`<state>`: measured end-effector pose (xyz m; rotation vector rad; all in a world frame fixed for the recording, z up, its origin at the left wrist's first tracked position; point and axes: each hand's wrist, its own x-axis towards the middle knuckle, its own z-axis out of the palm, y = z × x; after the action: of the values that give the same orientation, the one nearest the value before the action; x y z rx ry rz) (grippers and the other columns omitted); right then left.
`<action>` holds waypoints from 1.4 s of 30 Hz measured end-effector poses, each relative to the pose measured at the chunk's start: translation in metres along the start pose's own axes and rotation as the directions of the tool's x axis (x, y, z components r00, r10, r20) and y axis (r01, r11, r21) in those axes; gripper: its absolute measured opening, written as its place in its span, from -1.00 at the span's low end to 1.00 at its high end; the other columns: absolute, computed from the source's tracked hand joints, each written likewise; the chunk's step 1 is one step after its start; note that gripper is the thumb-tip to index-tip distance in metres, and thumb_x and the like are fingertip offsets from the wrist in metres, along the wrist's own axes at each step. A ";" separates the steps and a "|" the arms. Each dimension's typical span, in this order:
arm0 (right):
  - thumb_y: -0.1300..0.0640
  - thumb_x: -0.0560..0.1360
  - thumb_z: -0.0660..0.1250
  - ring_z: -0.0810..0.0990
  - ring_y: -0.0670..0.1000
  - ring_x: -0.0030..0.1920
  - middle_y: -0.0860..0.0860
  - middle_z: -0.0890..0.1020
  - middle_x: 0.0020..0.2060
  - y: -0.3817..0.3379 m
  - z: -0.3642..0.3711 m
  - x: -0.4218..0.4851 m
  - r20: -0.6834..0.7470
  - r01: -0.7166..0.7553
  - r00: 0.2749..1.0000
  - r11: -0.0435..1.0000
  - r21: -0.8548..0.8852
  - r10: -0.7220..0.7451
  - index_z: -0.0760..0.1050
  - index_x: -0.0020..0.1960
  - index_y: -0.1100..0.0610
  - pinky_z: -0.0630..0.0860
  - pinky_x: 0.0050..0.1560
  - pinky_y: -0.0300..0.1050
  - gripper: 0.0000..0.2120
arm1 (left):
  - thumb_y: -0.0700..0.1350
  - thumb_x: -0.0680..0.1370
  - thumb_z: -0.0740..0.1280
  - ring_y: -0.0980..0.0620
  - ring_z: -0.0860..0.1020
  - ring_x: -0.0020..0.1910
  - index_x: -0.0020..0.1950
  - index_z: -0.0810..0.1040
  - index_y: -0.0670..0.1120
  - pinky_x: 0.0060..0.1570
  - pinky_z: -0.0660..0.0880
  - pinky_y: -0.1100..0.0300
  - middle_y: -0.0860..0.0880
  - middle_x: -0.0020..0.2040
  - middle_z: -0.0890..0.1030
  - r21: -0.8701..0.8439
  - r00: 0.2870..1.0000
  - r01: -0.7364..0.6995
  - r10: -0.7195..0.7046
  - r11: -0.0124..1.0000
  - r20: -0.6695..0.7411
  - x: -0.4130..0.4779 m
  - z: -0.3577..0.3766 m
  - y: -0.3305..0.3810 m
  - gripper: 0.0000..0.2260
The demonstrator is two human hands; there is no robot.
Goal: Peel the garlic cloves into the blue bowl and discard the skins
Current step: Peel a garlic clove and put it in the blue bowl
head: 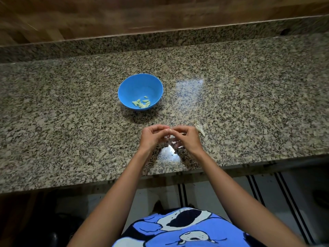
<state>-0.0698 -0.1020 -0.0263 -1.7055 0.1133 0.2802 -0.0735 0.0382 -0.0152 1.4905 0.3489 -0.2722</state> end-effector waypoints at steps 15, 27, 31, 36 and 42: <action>0.22 0.39 0.46 0.68 0.15 -0.23 0.13 0.69 -0.21 0.003 0.001 -0.002 -0.119 -0.122 0.982 0.976 0.179 0.145 0.62 -0.12 0.16 0.59 -0.30 -0.02 -0.92 | -0.24 0.45 0.43 -0.05 0.66 -0.13 0.04 0.64 -0.20 -0.15 0.62 0.17 -0.09 -0.10 0.68 0.218 0.989 -0.132 0.142 0.967 -0.032 0.000 0.006 -0.007 -0.83; 0.21 0.47 0.36 0.68 0.04 -0.19 0.09 0.70 -0.17 -0.018 -0.011 -0.001 0.097 -0.348 0.937 0.892 0.288 0.335 0.62 -0.06 0.22 0.62 -0.22 -0.13 -0.89 | -0.22 0.44 0.46 0.09 0.65 -0.14 0.05 0.66 -0.12 -0.12 0.61 0.18 -0.01 -0.08 0.68 0.390 0.926 -0.352 0.377 0.851 0.014 -0.002 0.001 -0.009 -0.81; 0.23 0.49 0.34 0.65 0.00 -0.27 0.10 0.68 -0.20 -0.019 -0.010 -0.001 0.052 -0.301 0.953 0.925 0.233 0.298 0.60 -0.06 0.26 0.56 -0.28 -0.16 -0.89 | -0.25 0.44 0.45 0.02 0.65 -0.14 0.06 0.65 -0.12 -0.13 0.61 0.17 -0.06 -0.09 0.68 0.325 0.940 -0.332 0.339 0.886 0.035 -0.004 0.002 -0.006 -0.79; 0.27 0.50 0.30 0.64 0.09 -0.27 0.12 0.66 -0.24 -0.011 -0.006 -0.001 -0.086 -0.240 0.965 0.965 0.104 0.249 0.59 -0.14 0.27 0.59 -0.30 -0.06 -0.89 | -0.29 0.47 0.39 0.05 0.62 -0.28 0.11 0.60 -0.13 -0.29 0.57 0.30 -0.11 -0.08 0.67 0.003 0.975 -0.066 0.065 0.998 -0.210 0.001 -0.019 -0.010 -0.78; 0.13 0.53 0.29 0.62 0.04 -0.32 0.10 0.67 -0.30 0.001 -0.020 -0.005 -0.236 -0.207 0.956 0.970 -0.127 0.173 0.59 -0.21 0.24 0.58 -0.28 -0.13 -0.77 | -0.26 0.55 0.28 -0.01 0.54 0.10 0.19 0.57 -0.12 0.11 0.52 0.12 -0.08 0.17 0.58 0.717 0.877 -0.087 0.395 0.691 -0.274 0.012 -0.067 -0.031 -0.76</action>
<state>-0.0721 -0.1227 -0.0239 -1.8765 0.4352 0.2433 -0.0782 0.1037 -0.0513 2.3361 0.3934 0.1734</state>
